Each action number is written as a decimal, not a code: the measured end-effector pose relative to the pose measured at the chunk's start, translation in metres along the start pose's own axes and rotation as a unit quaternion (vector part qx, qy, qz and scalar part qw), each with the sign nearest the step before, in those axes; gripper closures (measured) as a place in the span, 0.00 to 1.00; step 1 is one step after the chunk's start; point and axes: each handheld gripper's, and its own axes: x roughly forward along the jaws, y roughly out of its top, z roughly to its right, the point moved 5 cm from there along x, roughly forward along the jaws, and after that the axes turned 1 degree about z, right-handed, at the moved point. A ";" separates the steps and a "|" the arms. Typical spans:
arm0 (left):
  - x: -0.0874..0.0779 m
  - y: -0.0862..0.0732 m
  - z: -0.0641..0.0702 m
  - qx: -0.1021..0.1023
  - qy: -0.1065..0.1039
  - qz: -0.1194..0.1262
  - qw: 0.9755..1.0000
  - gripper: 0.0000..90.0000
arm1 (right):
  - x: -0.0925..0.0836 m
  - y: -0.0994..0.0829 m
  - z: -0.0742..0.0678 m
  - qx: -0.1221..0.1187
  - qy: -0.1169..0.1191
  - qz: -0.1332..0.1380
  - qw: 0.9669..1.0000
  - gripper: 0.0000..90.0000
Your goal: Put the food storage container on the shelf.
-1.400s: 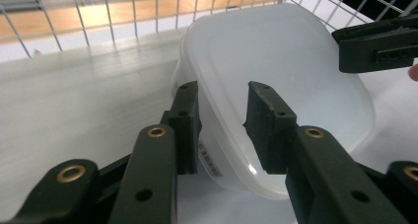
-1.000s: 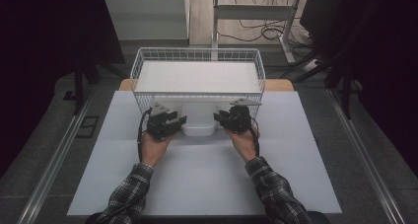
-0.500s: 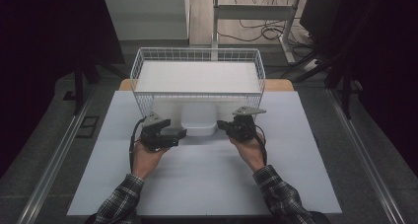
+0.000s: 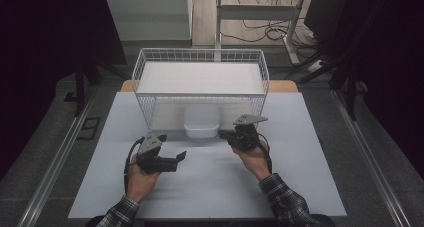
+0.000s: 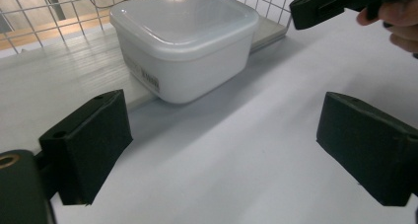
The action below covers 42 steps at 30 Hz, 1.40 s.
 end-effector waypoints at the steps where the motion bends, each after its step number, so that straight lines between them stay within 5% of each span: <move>1: 0.000 0.000 0.000 0.000 0.000 0.000 1.000 0.06 | 0.000 0.000 0.000 0.000 0.000 0.000 1.000 0.99; 8: -0.016 -0.017 0.010 0.000 0.002 -0.003 1.000 0.06 | 0.008 -0.006 -0.014 -0.022 0.005 -0.016 1.000 0.99; 19: -0.040 -0.034 0.015 0.015 0.014 -0.016 1.000 0.06 | 0.031 -0.007 -0.026 -0.019 0.018 -0.024 0.999 0.99; 30: -0.047 -0.042 0.012 0.009 0.012 -0.036 0.999 0.07 | 0.066 -0.003 -0.024 -0.025 0.011 -0.035 0.999 0.98; 42: -0.045 -0.045 0.012 0.002 0.006 -0.047 0.999 0.07 | 0.075 0.005 -0.013 -0.023 -0.004 -0.031 0.999 0.99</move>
